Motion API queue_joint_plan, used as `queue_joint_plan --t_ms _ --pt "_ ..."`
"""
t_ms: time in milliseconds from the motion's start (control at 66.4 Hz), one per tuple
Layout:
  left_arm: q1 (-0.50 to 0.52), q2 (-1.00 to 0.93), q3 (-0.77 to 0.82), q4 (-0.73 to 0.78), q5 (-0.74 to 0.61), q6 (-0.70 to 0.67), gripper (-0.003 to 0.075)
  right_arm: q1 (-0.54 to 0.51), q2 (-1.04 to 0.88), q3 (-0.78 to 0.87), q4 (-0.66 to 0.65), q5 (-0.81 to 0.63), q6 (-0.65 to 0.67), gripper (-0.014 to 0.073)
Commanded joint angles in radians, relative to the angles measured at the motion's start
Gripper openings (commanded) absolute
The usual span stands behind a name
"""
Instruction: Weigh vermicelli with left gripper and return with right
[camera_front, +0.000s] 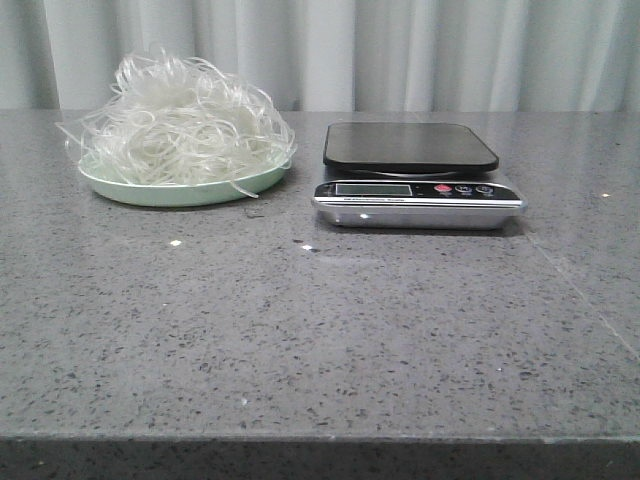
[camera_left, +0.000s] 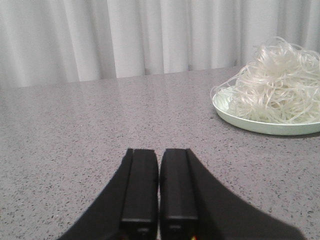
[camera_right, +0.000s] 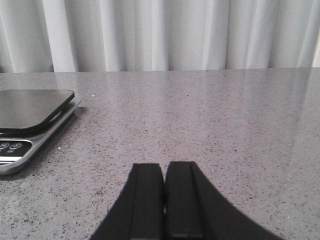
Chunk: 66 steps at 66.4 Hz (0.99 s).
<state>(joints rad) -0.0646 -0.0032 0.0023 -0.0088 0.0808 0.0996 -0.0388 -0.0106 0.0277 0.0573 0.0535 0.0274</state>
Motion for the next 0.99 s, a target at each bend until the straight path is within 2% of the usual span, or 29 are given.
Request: queue_joint_plan --t_ms 0,678,979 --pt "-0.008 -0.020 0.007 0.000 -0.081 -0.010 0.0137 -0.004 -0.015 -0.008 -0.011 -0.075 0.000 0.0150" --pt "-0.008 -0.020 0.007 0.000 -0.081 -0.010 0.0137 -0.004 -0.015 -0.008 -0.011 -0.075 0.000 0.0150" --pt "-0.008 -0.020 0.007 0.000 -0.268 -0.010 0.0137 -0.004 -0.015 -0.008 -0.011 -0.079 0.000 0.0150"
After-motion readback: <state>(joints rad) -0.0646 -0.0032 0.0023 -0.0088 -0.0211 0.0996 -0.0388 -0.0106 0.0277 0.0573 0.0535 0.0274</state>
